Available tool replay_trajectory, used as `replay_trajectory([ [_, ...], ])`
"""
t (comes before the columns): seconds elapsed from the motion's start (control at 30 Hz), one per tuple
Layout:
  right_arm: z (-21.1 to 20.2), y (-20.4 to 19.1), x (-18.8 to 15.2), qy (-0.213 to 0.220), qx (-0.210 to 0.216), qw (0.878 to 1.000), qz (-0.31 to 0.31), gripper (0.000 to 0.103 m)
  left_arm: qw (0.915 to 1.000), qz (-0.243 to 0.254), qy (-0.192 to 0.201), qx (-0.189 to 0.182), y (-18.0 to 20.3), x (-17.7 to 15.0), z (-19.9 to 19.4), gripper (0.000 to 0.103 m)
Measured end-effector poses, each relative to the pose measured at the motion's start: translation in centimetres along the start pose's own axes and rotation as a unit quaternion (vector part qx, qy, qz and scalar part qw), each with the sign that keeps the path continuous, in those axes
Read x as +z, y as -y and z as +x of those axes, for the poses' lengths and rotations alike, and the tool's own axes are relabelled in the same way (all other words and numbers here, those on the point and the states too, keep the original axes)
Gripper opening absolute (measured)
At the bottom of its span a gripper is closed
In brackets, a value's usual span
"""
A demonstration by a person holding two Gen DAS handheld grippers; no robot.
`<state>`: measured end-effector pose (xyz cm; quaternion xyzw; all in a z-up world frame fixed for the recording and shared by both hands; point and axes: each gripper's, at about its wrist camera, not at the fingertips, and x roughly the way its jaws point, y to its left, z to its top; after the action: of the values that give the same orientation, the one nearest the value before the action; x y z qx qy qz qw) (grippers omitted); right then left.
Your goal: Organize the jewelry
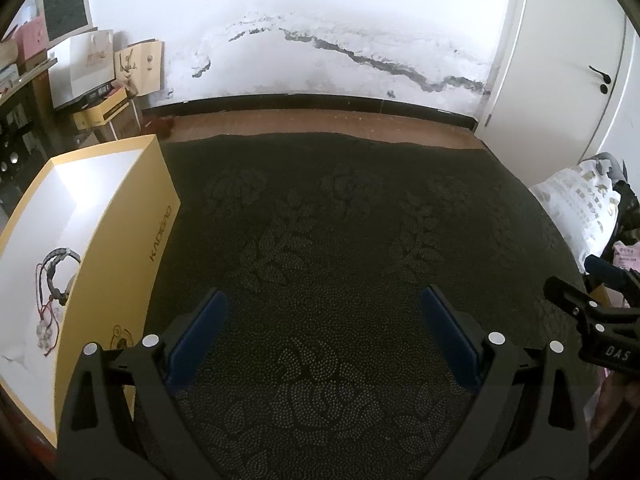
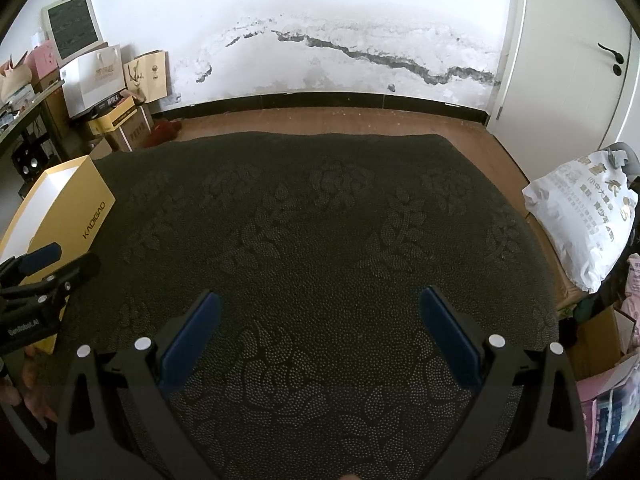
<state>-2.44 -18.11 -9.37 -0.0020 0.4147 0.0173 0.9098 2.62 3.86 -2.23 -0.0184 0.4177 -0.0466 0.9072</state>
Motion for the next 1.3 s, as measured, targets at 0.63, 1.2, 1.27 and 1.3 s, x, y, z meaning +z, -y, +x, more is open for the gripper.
replay_trajectory([
  [0.63,-0.13,-0.05,0.00,0.002,0.001,1.000,-0.001,0.096,1.0000,0.002,0.002,0.002,0.10,0.09,-0.32,0.095],
  [1.2,-0.13,0.01,0.04,0.001,0.002,1.000,-0.002,0.096,1.0000,0.003,0.004,0.001,0.25,-0.18,-0.15,0.095],
  [1.27,-0.12,0.05,0.02,0.001,0.002,1.000,-0.003,0.096,1.0000,0.004,0.003,0.001,0.26,-0.22,-0.14,0.095],
  [1.3,-0.13,0.06,0.01,0.001,0.002,1.000,-0.003,0.096,1.0000,0.004,0.003,0.001,0.28,-0.20,-0.13,0.095],
])
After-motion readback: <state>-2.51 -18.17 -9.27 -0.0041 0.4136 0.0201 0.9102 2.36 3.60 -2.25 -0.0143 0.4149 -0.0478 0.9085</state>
